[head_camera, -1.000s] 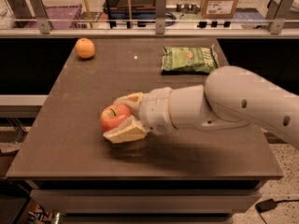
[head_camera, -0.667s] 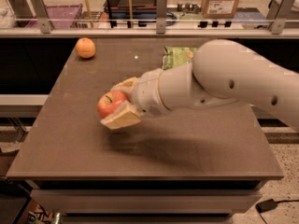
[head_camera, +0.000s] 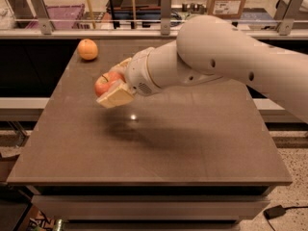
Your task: Move apple near orange
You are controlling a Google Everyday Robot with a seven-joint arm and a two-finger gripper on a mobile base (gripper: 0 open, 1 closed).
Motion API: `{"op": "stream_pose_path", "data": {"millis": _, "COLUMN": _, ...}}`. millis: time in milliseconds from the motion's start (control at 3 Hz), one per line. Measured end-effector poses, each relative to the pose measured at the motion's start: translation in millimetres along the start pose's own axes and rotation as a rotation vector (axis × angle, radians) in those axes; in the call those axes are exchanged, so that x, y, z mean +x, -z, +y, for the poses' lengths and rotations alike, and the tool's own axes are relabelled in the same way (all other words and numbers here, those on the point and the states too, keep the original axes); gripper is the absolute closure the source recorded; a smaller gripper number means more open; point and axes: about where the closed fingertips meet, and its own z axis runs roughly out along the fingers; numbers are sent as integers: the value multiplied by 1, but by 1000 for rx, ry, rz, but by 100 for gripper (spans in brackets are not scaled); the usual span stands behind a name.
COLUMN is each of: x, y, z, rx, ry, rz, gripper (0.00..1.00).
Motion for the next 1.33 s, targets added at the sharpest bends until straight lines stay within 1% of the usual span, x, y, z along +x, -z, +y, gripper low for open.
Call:
{"op": "stream_pose_path", "data": {"millis": 333, "x": -12, "y": -9, "z": -31, "rx": 67, "ry": -31, "rz": -16, "gripper": 100}}
{"op": "stream_pose_path", "data": {"millis": 667, "x": -23, "y": -21, "z": -59, "rx": 124, "ry": -60, "rz": -31, "gripper": 100}}
{"op": "stream_pose_path", "data": {"millis": 1000, "x": -24, "y": -21, "z": -59, "rx": 124, "ry": -59, "rz": -31, "gripper": 100}}
{"op": "stream_pose_path", "data": {"millis": 1333, "x": -26, "y": -33, "z": -76, "rx": 139, "ry": -36, "rz": -19, "gripper": 100}}
